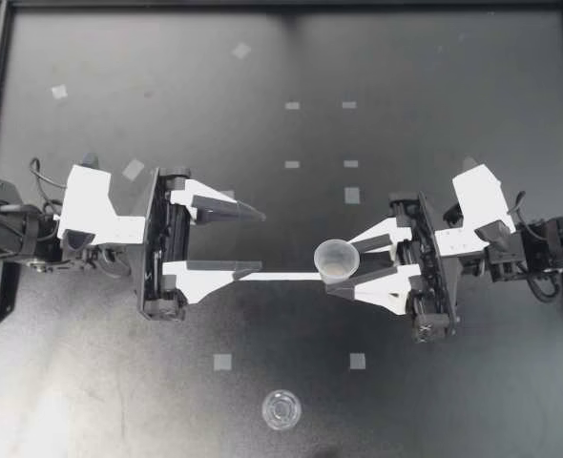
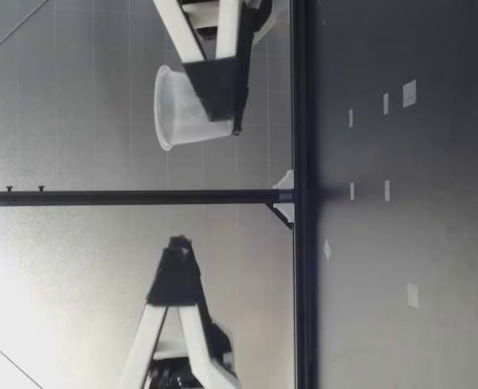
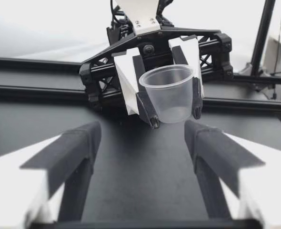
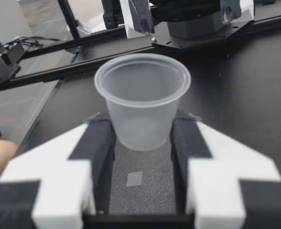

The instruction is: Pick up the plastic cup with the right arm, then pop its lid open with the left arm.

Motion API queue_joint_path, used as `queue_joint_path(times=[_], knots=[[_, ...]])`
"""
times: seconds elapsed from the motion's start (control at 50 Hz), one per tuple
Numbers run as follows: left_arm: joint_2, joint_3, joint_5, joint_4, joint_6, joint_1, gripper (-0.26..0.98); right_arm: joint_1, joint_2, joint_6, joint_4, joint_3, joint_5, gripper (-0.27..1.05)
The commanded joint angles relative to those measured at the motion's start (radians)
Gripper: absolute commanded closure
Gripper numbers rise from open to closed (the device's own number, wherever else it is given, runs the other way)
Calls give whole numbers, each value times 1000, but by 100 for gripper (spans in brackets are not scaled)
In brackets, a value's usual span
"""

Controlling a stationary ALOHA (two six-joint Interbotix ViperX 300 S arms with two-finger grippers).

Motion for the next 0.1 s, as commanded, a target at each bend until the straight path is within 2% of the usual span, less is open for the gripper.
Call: queue_joint_path(times=[0.0, 0.08], knots=[[-9, -11, -3, 2, -2, 2, 8, 6, -9, 0, 0, -17, -3, 42], [-9, -11, -3, 2, -2, 2, 8, 6, -9, 0, 0, -17, -3, 42]])
